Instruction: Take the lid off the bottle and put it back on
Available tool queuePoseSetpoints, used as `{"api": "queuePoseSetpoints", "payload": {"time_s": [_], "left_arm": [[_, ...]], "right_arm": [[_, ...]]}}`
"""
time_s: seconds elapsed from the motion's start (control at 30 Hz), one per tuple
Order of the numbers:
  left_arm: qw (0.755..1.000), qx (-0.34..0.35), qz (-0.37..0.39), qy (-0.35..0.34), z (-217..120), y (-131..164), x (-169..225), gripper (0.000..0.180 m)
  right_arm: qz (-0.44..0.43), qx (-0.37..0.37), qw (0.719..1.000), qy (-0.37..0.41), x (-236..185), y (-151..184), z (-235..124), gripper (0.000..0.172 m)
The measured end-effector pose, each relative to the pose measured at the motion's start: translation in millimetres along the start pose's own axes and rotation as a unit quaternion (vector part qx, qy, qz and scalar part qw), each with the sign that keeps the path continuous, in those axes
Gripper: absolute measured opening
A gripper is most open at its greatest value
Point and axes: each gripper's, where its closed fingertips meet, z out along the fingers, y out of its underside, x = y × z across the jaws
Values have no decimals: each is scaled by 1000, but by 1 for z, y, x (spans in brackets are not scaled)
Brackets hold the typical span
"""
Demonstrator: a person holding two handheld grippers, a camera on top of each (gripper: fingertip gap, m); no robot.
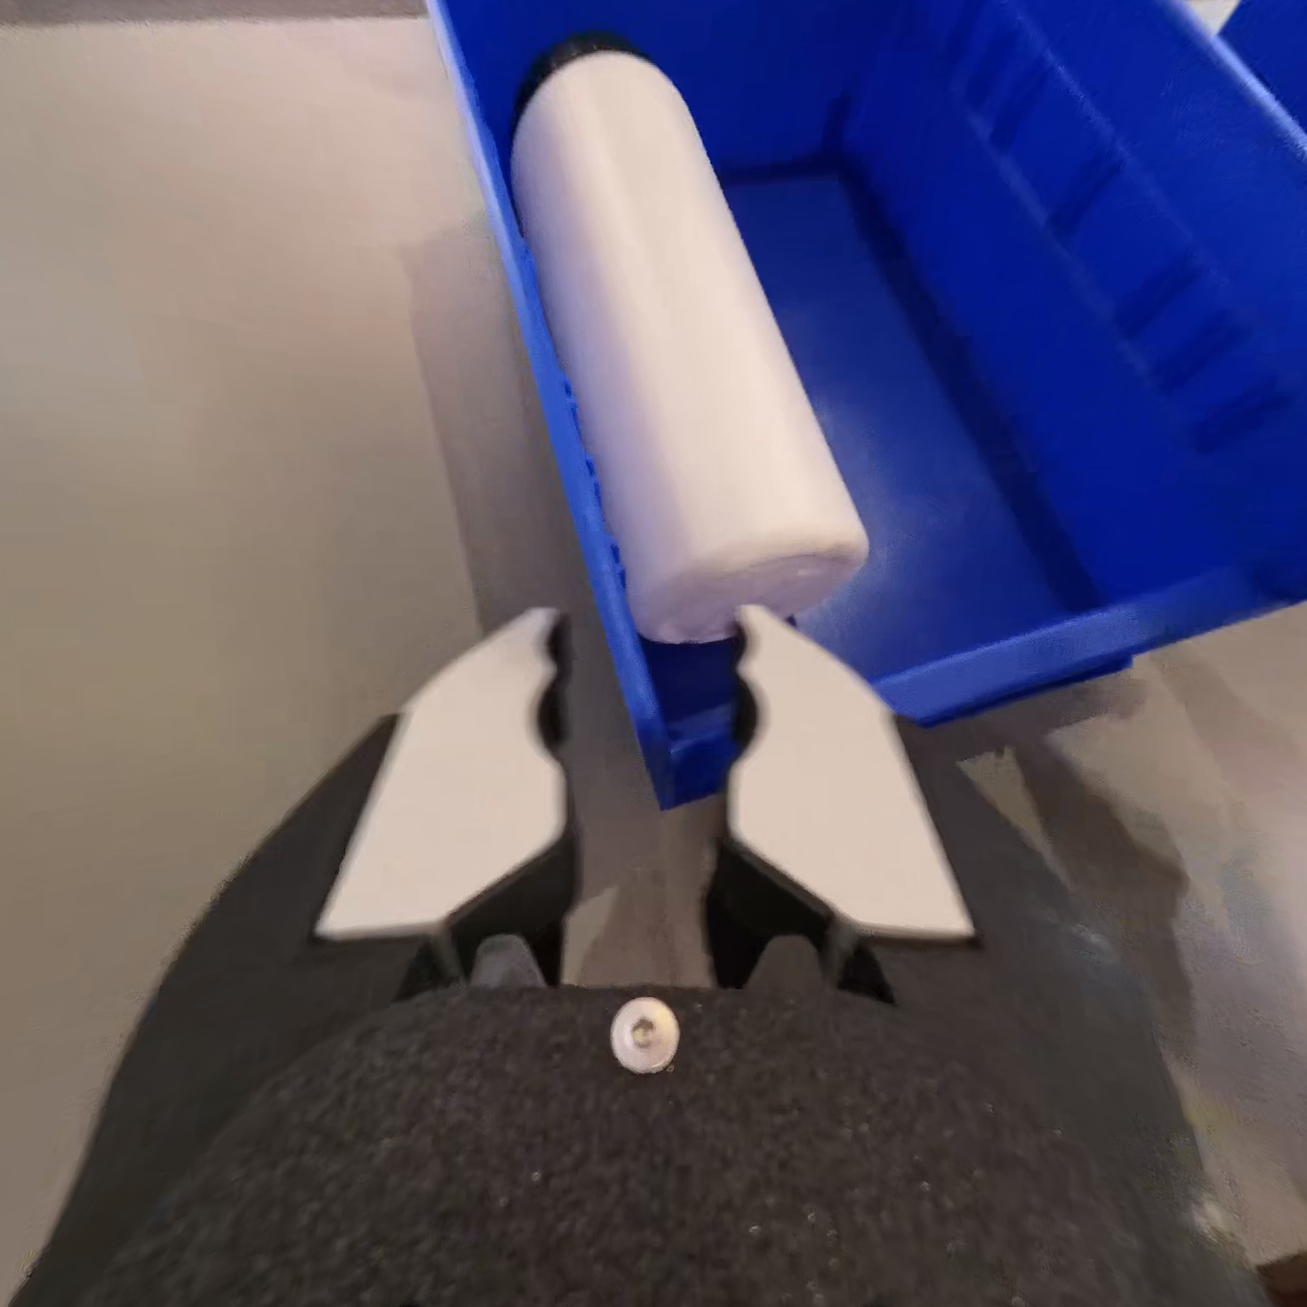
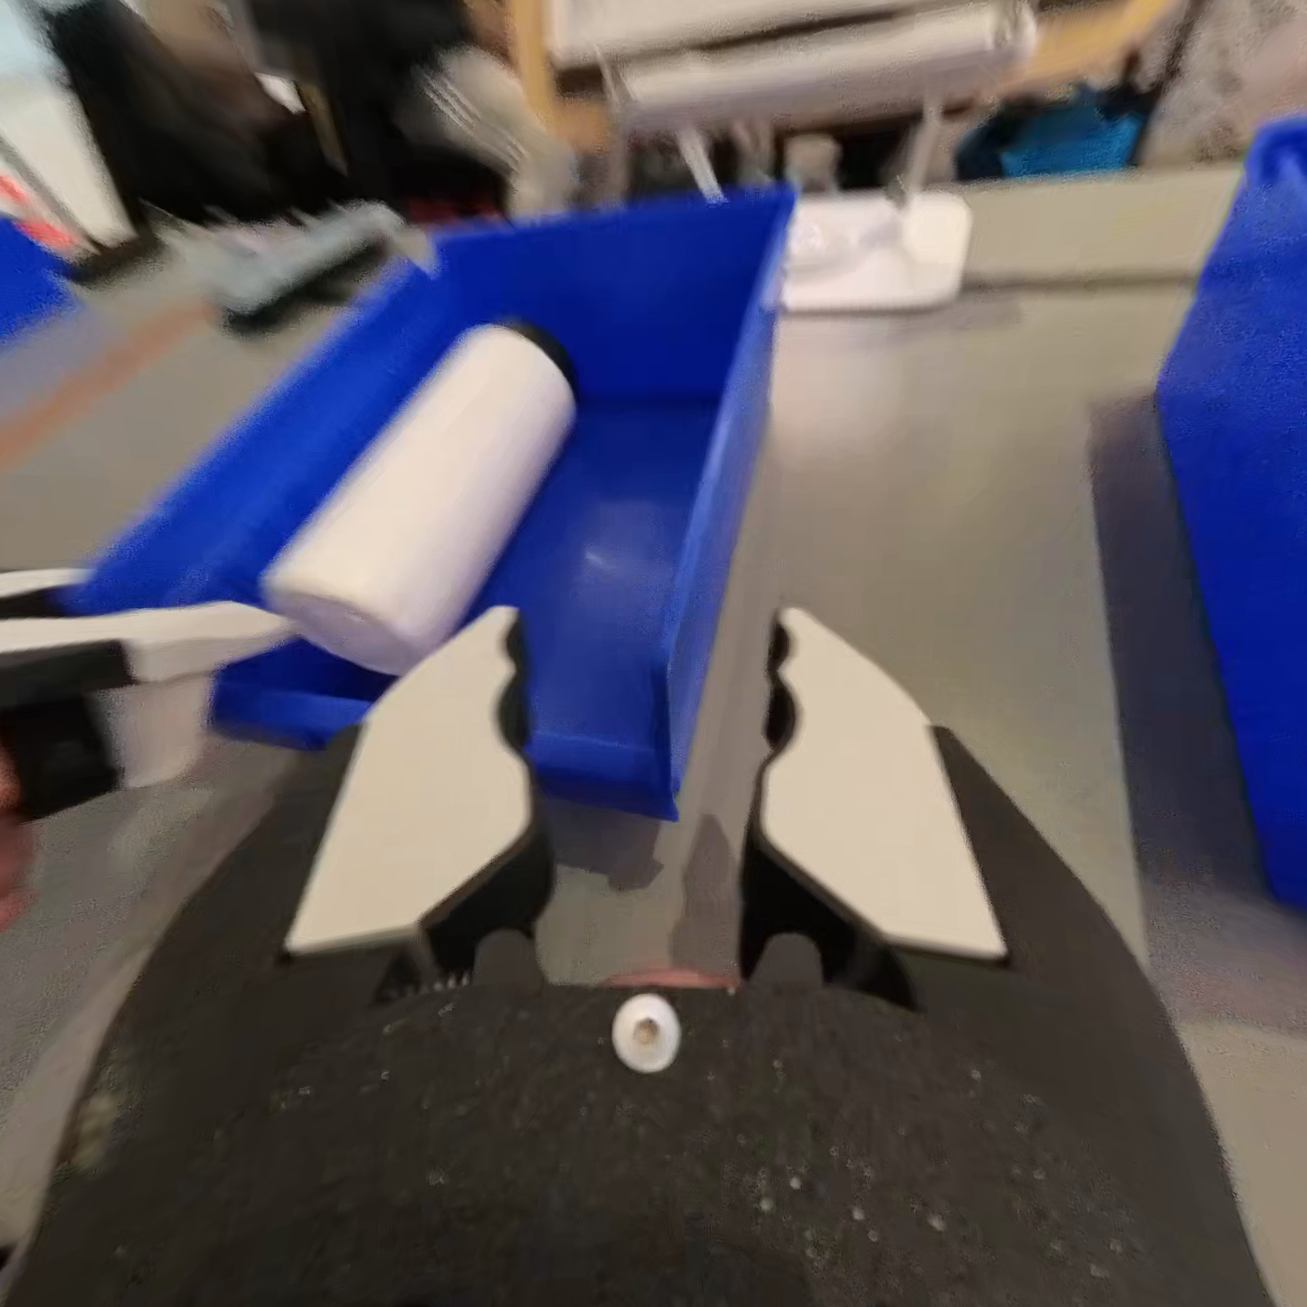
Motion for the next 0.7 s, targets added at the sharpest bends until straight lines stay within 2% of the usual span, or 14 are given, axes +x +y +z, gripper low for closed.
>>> {"api": "queuePoseSetpoints", "payload": {"time_s": [0.03,0.07,0.17,0.23,0.37,0.53,0.7], "left_arm": [[1000,3,-9,3,1,0,-4,11],[1000,5,-15,-2,1,-1,-9,9],[999,14,2,-32,-6,-12,-27,2],[999,19,-25,-21,-13,-21,-41,2],[997,47,-41,-41,-27,-38,-92,2],[994,61,-41,-82,-45,-48,-179,1],[993,58,-47,-92,-32,-30,-242,1]], "right_arm": [[-5,-24,999,33,2,13,10,26],[-12,-36,997,71,6,18,14,5],[-38,-3,996,80,-12,1,16,4],[-48,28,994,98,-27,-17,17,4],[-54,68,993,83,-75,-48,35,4],[-43,33,998,38,-149,-42,78,5],[-51,-1,998,33,-200,-18,117,5]]}}
